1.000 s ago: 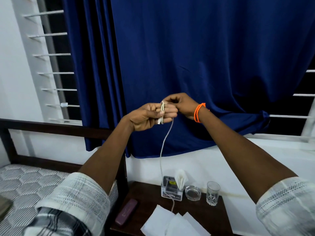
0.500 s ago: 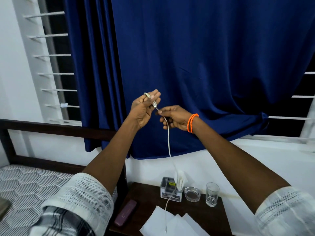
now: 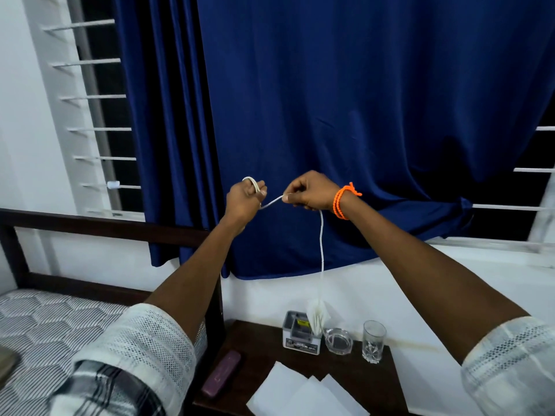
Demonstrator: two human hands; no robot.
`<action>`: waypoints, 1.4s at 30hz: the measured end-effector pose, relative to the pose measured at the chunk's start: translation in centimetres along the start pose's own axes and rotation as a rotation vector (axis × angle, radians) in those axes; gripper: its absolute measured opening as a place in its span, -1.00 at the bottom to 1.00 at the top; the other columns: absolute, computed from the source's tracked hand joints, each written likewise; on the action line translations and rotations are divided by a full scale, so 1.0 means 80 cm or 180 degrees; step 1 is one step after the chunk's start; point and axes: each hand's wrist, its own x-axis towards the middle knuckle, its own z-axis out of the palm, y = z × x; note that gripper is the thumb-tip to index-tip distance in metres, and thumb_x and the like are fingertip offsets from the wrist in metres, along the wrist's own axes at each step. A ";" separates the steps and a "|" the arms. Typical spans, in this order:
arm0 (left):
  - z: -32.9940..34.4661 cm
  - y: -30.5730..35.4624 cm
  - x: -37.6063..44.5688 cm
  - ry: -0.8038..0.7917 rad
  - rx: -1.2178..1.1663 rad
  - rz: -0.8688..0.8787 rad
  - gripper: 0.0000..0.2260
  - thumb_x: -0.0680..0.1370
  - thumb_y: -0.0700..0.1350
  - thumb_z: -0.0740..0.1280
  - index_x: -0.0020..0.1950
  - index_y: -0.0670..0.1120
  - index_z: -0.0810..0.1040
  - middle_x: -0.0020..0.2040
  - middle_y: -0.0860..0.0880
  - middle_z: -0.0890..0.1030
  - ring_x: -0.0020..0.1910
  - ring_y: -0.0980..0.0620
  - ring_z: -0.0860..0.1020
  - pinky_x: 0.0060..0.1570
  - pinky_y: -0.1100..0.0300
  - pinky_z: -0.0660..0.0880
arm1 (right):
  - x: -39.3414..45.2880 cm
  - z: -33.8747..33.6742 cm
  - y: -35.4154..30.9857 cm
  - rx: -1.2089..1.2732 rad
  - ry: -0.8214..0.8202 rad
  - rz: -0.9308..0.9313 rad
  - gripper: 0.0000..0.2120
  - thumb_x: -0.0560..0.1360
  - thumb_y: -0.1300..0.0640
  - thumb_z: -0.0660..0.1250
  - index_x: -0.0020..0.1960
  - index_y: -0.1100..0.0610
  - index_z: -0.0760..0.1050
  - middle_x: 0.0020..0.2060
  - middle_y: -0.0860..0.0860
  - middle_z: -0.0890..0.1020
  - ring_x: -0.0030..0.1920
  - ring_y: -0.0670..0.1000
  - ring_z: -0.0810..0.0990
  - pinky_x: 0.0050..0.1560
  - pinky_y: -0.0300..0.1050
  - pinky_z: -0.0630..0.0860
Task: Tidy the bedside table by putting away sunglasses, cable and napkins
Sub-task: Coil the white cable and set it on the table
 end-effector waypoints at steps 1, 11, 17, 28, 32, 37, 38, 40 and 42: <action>0.000 0.000 -0.001 -0.0138 -0.0026 -0.0012 -0.81 0.60 -0.28 0.40 -0.17 -0.08 0.54 0.33 -0.09 0.63 0.34 -0.01 0.60 0.31 -0.04 0.56 | 0.001 -0.003 0.000 -0.0145 0.0084 -0.0052 -0.91 0.50 0.06 0.47 -0.08 0.06 0.71 -0.34 -0.09 0.66 -0.44 -0.18 0.52 -0.39 -0.30 0.49; 0.016 0.013 -0.020 -0.1265 -0.0249 -0.0554 -0.50 0.71 0.12 0.16 0.27 -0.30 0.59 0.18 -0.19 0.68 0.19 -0.07 0.68 0.22 0.02 0.62 | 0.000 -0.014 -0.002 -0.0755 0.0312 -0.0817 -0.90 0.50 0.14 0.48 0.01 0.09 0.70 -0.10 -0.13 0.64 -0.06 -0.20 0.62 -0.02 -0.42 0.51; 0.015 0.022 -0.028 -0.2040 -0.0707 -0.0948 -0.57 0.68 0.07 0.28 0.29 -0.29 0.56 0.19 -0.25 0.70 0.20 -0.14 0.69 0.09 0.08 0.67 | 0.003 -0.021 0.005 -0.0574 0.0309 -0.0871 -0.90 0.52 0.16 0.45 0.03 0.08 0.69 -0.10 -0.19 0.66 -0.03 -0.27 0.61 0.01 -0.43 0.48; 0.017 0.037 -0.029 -0.1953 -0.1953 -0.0964 -0.70 0.68 -0.06 0.31 0.18 -0.27 0.67 0.15 -0.27 0.70 0.09 -0.13 0.73 0.00 0.07 0.69 | -0.007 0.003 0.027 0.1056 0.0079 -0.0225 -0.83 0.63 0.21 0.28 0.04 0.22 0.64 -0.11 0.21 0.68 -0.12 0.13 0.58 -0.11 0.03 0.53; 0.018 0.041 -0.027 -0.1774 -0.2469 -0.1081 -0.69 0.69 -0.10 0.28 0.23 -0.33 0.61 0.15 -0.25 0.71 0.09 -0.11 0.73 -0.02 0.09 0.69 | -0.014 0.024 0.032 0.1588 0.0031 0.0216 -0.75 0.62 0.26 0.20 0.04 0.13 0.66 -0.17 0.14 0.66 -0.25 0.03 0.59 -0.15 0.01 0.63; 0.019 0.043 -0.021 -0.1345 -0.3016 -0.1087 -0.67 0.70 -0.12 0.24 0.31 -0.35 0.53 0.20 -0.25 0.69 0.15 -0.12 0.71 0.02 0.09 0.69 | -0.018 0.044 0.036 0.2031 -0.0312 0.0466 -0.82 0.66 0.09 0.25 0.07 0.18 0.56 -0.28 0.14 0.59 -0.36 0.01 0.56 -0.22 0.06 0.68; 0.018 0.043 -0.019 -0.1244 -0.3085 -0.1051 -0.67 0.70 -0.13 0.23 0.32 -0.35 0.53 0.21 -0.25 0.69 0.16 -0.11 0.71 0.03 0.09 0.68 | -0.018 0.046 0.037 0.1998 -0.0389 0.0488 -0.79 0.65 0.07 0.26 0.10 0.20 0.55 -0.28 0.14 0.60 -0.36 0.01 0.57 -0.22 0.06 0.67; 0.018 0.042 -0.015 -0.1028 -0.3179 -0.0960 -0.66 0.71 -0.13 0.21 0.35 -0.37 0.50 0.25 -0.26 0.67 0.18 -0.11 0.70 0.06 0.09 0.68 | -0.016 0.048 0.037 0.1803 -0.0485 0.0505 -0.74 0.66 0.06 0.25 0.14 0.25 0.53 -0.28 0.14 0.61 -0.37 0.00 0.57 -0.23 0.06 0.67; 0.017 0.040 -0.009 -0.0752 -0.3185 -0.0858 -0.66 0.72 -0.13 0.20 0.35 -0.38 0.48 0.29 -0.28 0.64 0.18 -0.12 0.70 0.06 0.09 0.68 | -0.016 0.051 0.036 0.1377 -0.0559 0.0453 -0.72 0.66 0.05 0.24 0.13 0.28 0.52 -0.30 0.15 0.61 -0.41 0.00 0.55 -0.29 0.02 0.66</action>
